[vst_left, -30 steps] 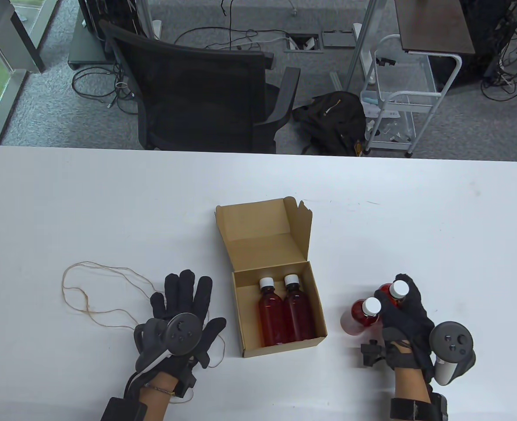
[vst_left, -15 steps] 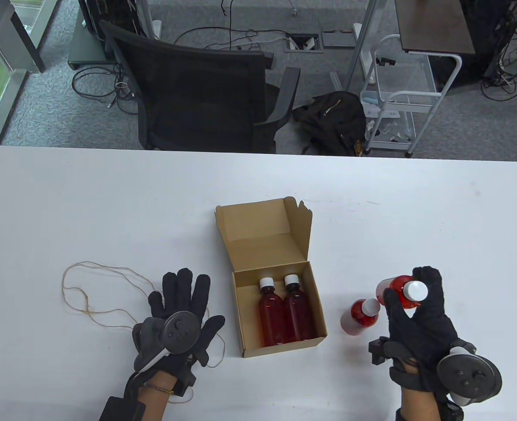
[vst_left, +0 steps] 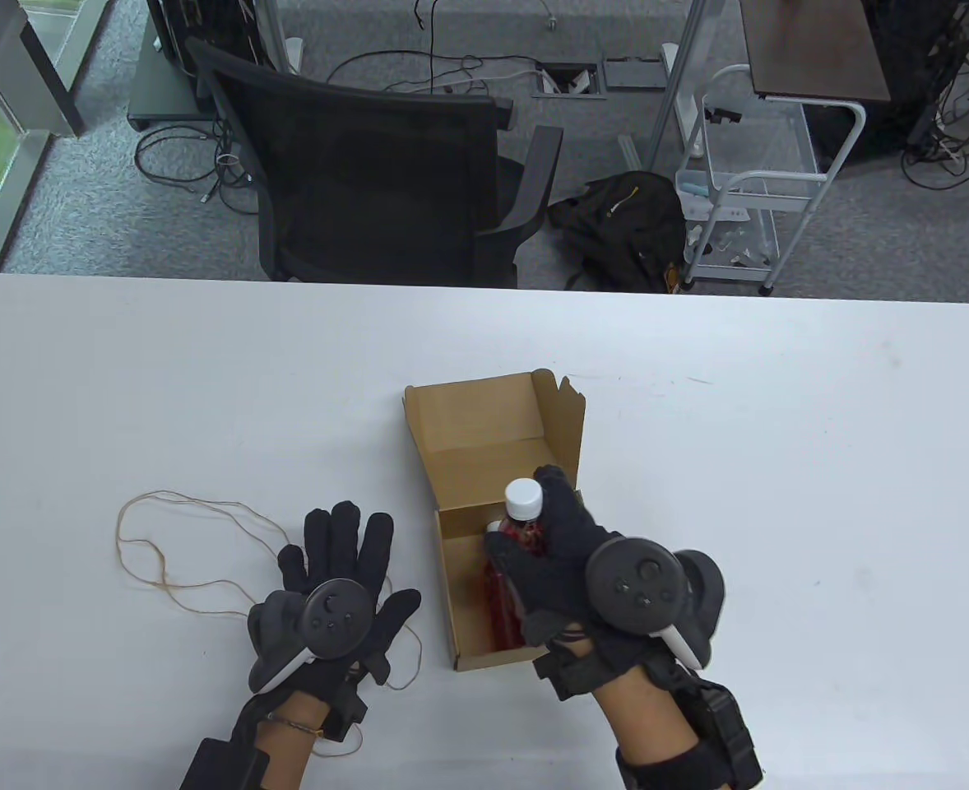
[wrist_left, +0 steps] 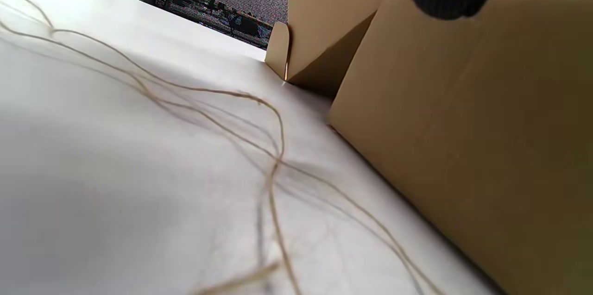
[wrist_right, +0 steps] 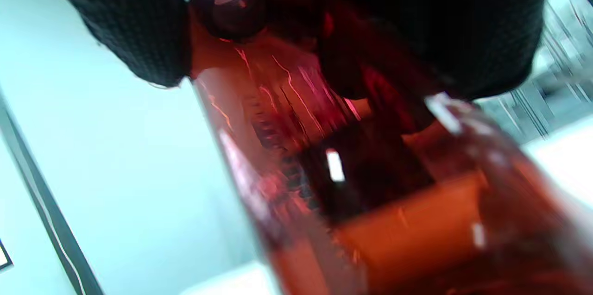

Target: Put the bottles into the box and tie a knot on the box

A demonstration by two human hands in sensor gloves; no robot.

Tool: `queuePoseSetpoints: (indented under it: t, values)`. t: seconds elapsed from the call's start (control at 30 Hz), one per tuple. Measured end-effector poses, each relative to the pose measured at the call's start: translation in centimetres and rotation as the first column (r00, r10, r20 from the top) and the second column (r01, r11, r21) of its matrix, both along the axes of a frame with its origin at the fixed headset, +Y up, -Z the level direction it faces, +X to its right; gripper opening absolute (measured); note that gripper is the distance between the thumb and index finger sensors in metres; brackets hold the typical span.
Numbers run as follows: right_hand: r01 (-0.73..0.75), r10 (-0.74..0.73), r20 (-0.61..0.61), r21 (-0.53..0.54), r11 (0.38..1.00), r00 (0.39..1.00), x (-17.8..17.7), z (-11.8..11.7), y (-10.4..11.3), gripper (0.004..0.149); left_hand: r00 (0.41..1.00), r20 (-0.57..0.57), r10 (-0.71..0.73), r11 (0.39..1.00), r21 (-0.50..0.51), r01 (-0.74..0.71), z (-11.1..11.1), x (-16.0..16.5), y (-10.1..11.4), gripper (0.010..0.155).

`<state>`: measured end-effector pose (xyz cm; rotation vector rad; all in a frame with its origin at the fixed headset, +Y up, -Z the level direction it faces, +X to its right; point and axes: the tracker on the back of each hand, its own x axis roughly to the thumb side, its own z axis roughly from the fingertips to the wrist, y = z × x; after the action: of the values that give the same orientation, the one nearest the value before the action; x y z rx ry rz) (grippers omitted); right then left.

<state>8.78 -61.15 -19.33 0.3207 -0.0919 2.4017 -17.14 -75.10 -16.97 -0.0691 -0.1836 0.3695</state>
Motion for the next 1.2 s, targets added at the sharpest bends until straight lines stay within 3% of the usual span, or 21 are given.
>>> queuePoseSetpoints:
  t: [0.07, 0.27, 0.4, 0.7, 0.87, 0.97, 1.2]
  values:
    - [-0.046, 0.05, 0.021, -0.138, 0.989, 0.999, -1.2, -1.2, -1.7, 0.084, 1.0, -0.015, 0.006, 1.0, 0.009, -0.006, 0.0, -0.2, 0.1, 0.095]
    - [-0.158, 0.183, 0.061, -0.294, 0.943, 0.981, -2.3, -3.3, -5.1, 0.085, 1.0, -0.013, 0.017, 1.0, 0.008, -0.017, 0.0, -0.4, 0.2, 0.095]
    - [-0.261, 0.29, 0.03, -0.352, 0.899, 0.956, -2.9, -3.8, -6.8, 0.084, 1.0, -0.007, 0.018, 1.0, 0.002, -0.018, -0.2, -0.3, 0.1, 0.095]
    - [-0.251, 0.269, -0.015, -0.412, 0.876, 0.963, -3.2, -4.1, -9.2, 0.073, 1.0, -0.006, 0.015, 1.0, -0.001, -0.015, -0.2, -0.3, 0.1, 0.095]
    - [-0.243, 0.259, -0.015, -0.404, 0.882, 0.966, -2.9, -4.0, -8.7, 0.072, 1.0, -0.002, 0.013, 1.0, -0.006, -0.013, -0.2, -0.2, 0.1, 0.095]
    - [-0.238, 0.255, 0.004, -0.35, 0.906, 0.967, -2.0, -3.8, -7.3, 0.073, 1.0, -0.002, 0.013, 1.0, -0.004, -0.013, -0.2, -0.2, 0.0, 0.095]
    - [-0.25, 0.266, 0.144, -0.117, 0.961, 0.953, 4.0, -2.6, -2.2, 0.079, 1.0, 0.005, 0.003, 1.0, 0.004, -0.003, 0.0, -0.1, 0.0, 0.095]
